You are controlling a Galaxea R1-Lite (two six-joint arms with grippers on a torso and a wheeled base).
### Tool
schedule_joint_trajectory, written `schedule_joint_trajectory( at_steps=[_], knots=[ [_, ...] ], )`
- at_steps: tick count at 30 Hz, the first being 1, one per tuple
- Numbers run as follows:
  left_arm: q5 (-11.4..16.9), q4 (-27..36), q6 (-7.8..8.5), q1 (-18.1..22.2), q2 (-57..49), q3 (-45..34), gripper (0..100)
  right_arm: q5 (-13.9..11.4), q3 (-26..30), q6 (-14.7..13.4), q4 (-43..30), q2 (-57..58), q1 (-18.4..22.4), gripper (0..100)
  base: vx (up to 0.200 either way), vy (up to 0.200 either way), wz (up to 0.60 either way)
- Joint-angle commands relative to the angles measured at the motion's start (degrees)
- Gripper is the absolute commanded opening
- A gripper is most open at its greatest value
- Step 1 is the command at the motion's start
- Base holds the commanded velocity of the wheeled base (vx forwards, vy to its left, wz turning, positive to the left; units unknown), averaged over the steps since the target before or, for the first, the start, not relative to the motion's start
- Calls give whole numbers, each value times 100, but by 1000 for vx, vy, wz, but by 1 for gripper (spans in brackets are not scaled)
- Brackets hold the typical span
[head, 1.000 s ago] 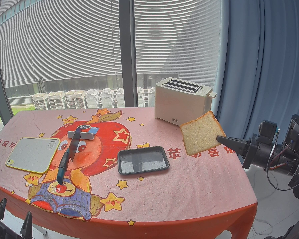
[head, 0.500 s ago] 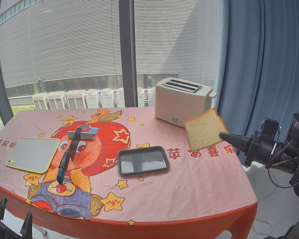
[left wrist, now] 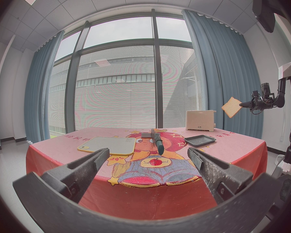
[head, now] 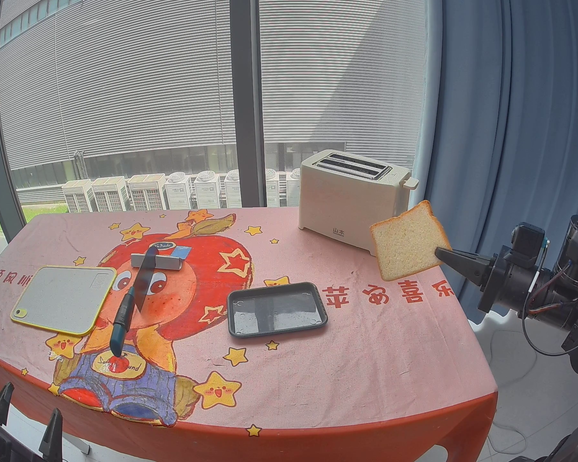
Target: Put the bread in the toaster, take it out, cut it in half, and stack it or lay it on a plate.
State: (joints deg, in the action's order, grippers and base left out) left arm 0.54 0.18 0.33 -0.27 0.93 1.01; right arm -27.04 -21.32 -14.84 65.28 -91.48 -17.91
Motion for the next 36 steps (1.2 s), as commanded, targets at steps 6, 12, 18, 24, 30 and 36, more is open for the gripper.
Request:
schedule_joint_trajectory(
  at_steps=[6, 12, 18, 24, 30, 36],
  knots=[
    [-1, -1, 2, 0, -93, -101, 100, -3, -21, 7, 11, -10, 147, 0, 0, 0, 0],
    [-1, -1, 2, 0, -93, -101, 100, -3, -30, 42, 11, -10, 156, 0, 0, 0, 0],
    [-1, -1, 2, 0, -93, -101, 100, -3, -74, 165, 11, -46, 218, 0, 0, 0, 0],
    [-1, -1, 2, 0, -93, -101, 100, -3, -267, 174, 2, -54, 314, 0, 0, 0, 0],
    [-1, -1, 2, 0, -93, -101, 100, -3, -355, 236, 2, -28, 402, 0, 0, 0, 0],
    [8, -1, 11, -8, -93, -101, 100, -3, -592, 341, 2, -37, 472, 0, 0, 0, 0]
  ],
)
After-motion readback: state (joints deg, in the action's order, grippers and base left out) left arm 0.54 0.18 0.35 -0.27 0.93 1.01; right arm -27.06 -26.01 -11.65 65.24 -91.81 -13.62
